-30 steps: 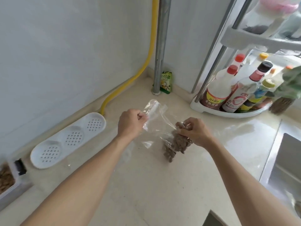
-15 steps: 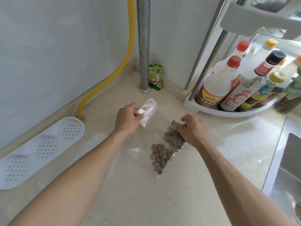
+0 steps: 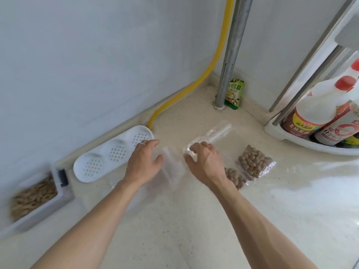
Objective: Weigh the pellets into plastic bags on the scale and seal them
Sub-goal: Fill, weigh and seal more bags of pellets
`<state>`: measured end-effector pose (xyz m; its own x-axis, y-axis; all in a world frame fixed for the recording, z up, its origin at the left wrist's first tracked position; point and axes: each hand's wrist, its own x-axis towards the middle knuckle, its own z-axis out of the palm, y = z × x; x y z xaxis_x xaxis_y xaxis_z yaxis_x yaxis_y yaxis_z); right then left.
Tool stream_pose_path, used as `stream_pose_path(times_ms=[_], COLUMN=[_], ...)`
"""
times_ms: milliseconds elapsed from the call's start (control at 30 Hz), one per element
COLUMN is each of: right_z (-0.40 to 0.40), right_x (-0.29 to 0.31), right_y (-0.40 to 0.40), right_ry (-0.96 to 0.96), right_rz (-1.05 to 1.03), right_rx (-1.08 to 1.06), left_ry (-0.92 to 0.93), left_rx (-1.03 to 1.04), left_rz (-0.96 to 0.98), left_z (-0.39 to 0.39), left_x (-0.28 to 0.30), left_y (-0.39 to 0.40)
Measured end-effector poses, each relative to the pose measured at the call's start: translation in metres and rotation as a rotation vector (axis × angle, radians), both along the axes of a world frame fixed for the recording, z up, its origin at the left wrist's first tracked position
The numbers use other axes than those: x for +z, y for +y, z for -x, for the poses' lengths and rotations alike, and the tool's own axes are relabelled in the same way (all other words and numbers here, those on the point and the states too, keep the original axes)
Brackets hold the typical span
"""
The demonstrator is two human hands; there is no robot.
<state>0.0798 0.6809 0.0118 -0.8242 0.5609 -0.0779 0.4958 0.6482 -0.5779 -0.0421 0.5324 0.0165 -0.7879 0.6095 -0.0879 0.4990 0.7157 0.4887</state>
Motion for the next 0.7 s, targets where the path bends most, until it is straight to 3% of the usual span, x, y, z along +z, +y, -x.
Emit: stream_pose_path(times_ms=[233, 333, 533, 700], right_z=[0.024, 0.029, 0.033, 0.028], right_x=[-0.016, -0.023, -0.03, -0.024], right_y=[-0.07, -0.083, -0.09, -0.088], right_ry=[-0.238, -0.306, -0.293, -0.092], right_rz=[-0.015, -0.097, -0.105, -0.046], right_rx=[0.118, 0.164, 0.126, 0.052], left_ry=[-0.104, -0.033, 0.163, 0.278], left_rx=[-0.049, -0.056, -0.012, 0.019], left_rz=[0.416, 0.522, 0.505, 0.45], left_z=[-0.004, -0.007, -0.005, -0.002], left_x=[-0.001, -0.012, -0.018, -0.011], left_y=[-0.083, -0.098, -0.101, -0.099])
